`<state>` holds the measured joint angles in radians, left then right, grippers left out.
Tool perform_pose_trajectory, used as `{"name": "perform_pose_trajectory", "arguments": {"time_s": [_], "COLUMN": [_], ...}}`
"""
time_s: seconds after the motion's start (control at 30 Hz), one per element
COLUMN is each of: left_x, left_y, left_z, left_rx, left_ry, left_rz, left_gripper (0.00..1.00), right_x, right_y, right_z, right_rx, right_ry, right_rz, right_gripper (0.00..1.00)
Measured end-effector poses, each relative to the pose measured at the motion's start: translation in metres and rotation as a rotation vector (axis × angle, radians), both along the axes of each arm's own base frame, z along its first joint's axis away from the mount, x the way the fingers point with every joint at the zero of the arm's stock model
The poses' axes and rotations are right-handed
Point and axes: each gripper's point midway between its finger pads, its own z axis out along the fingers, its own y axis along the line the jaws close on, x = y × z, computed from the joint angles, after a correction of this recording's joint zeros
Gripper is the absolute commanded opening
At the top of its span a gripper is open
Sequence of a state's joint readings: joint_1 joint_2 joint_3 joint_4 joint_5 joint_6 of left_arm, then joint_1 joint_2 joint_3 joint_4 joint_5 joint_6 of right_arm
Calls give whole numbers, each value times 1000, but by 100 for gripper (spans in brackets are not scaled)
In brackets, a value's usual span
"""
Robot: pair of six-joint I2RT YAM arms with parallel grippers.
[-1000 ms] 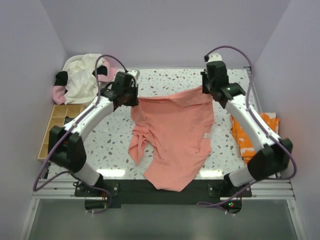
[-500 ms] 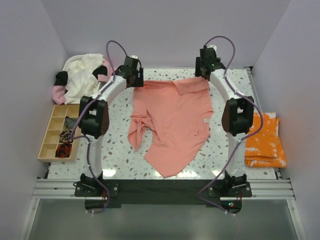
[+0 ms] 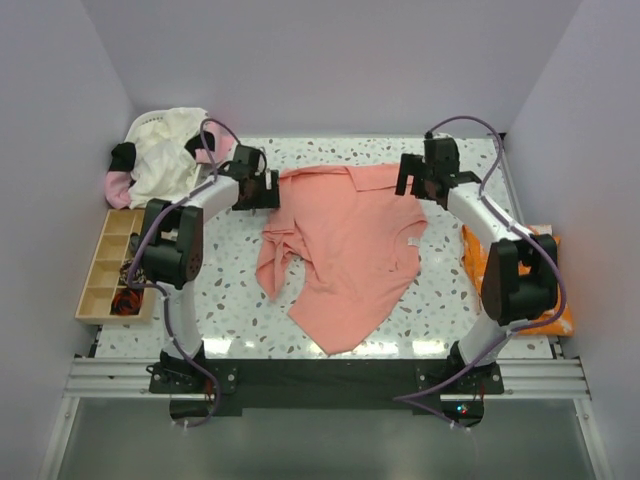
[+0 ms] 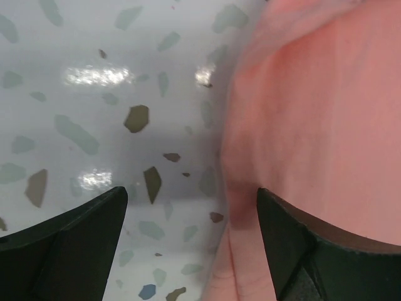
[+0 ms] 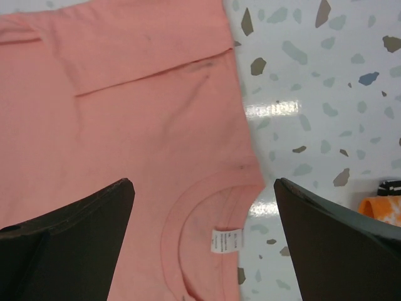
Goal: Fold and stack the t-shirts
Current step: Flatten out the tshirt
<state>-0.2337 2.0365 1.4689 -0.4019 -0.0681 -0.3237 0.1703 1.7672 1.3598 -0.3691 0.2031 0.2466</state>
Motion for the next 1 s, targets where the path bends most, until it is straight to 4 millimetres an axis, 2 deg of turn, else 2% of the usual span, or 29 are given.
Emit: {"name": "perform_pose_trajectory", "arguments": {"time_s": [0.13, 0.23, 0.27, 0.33, 0.43, 0.47, 0.5, 0.6, 0.73, 0.83, 0.93, 1.0], "left_x": [-12, -16, -16, -16, -15, -15, -15, -14, -15, -7, 11, 31], "left_y": [-24, -32, -35, -41, -47, -49, -50, -52, -52, -49, -39, -29], "left_z": [-7, -9, -9, -8, -6, -6, -5, -4, 1, 18, 51, 84], "left_rx": [-99, -150, -166, -199, -237, -246, -253, -264, -258, -229, -176, -139], "left_ry": [14, 17, 16, 15, 9, 7, 6, 5, 15, 10, -35, -101], "left_rz": [-53, -69, -74, -78, -82, -88, -85, -87, -96, -102, -109, -113], "left_gripper": [88, 81, 72, 61, 34, 29, 15, 0, 0, 0, 0, 0], "right_x": [-17, -20, -23, -31, -44, -49, -52, -64, -78, -90, -101, -103], "right_y": [18, 29, 32, 36, 41, 42, 42, 45, 45, 43, 39, 35], "right_z": [23, 19, 12, -4, -28, -36, -42, -56, -70, -82, -90, -92], "right_rx": [102, 150, 163, 184, 207, 213, 214, 225, 231, 226, 213, 196], "right_ry": [-58, -55, -39, 6, 71, 95, 111, 154, 198, 236, 274, 286], "right_rz": [56, 88, 98, 115, 133, 137, 141, 154, 164, 158, 149, 137], "right_gripper": [98, 92, 91, 86, 71, 57, 52, 37, 30, 26, 24, 24]}}
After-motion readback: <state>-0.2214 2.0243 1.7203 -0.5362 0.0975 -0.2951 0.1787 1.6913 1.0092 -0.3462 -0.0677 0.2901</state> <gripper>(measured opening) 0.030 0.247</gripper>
